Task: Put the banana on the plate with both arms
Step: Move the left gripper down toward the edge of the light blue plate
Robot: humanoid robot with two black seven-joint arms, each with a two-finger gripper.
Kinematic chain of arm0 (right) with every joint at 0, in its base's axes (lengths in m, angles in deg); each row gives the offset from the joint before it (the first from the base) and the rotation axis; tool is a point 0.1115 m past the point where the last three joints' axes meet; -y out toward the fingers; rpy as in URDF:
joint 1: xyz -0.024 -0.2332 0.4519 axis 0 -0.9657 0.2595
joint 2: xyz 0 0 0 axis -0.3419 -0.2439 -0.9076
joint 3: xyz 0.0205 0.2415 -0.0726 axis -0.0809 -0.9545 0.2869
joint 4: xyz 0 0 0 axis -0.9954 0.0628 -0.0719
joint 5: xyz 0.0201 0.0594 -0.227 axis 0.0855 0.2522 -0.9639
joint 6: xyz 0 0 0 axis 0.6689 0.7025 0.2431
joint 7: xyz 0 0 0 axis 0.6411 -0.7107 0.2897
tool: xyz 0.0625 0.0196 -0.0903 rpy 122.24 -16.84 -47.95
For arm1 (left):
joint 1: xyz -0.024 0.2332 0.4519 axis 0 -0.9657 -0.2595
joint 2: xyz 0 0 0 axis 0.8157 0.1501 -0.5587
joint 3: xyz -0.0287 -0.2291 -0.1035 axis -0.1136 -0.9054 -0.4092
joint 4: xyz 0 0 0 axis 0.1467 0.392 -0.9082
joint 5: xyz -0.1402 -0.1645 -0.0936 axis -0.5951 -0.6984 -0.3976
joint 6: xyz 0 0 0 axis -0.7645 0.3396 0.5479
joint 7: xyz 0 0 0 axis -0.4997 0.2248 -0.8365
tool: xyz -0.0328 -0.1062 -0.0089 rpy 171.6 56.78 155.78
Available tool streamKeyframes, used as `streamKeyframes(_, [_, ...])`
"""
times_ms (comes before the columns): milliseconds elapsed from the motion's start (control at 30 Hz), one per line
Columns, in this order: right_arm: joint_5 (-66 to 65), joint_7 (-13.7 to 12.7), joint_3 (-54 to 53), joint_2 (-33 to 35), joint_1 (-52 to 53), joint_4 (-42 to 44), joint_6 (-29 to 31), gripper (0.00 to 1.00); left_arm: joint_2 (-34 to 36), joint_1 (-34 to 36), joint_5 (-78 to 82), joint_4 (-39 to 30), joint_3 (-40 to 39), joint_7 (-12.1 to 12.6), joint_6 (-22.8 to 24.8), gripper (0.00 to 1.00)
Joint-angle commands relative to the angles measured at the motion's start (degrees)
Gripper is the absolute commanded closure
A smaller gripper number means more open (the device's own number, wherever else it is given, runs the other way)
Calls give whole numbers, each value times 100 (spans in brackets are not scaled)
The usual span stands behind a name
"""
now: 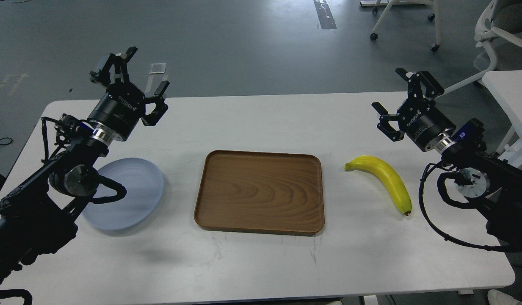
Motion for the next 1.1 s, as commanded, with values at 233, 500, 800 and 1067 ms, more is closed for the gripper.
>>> streamKeyframes(233, [-2, 0, 33, -23, -1, 24, -1, 0, 151, -15, -8, -43, 21, 26, 31, 0])
streamKeyframes(500, [-28, 0, 86, -49, -1, 68, -1, 0, 291, -59, 62, 36, 171, 26, 652, 0])
streamKeyframes(800, [-46, 0, 112, -23, 8, 77, -1, 0, 634, 37, 703, -52, 268, -80, 652, 0])
streamKeyframes(1067, [-64, 0, 288, -41, 34, 156, -1, 0, 1881, 406, 2782, -1254, 268, -106, 652, 0])
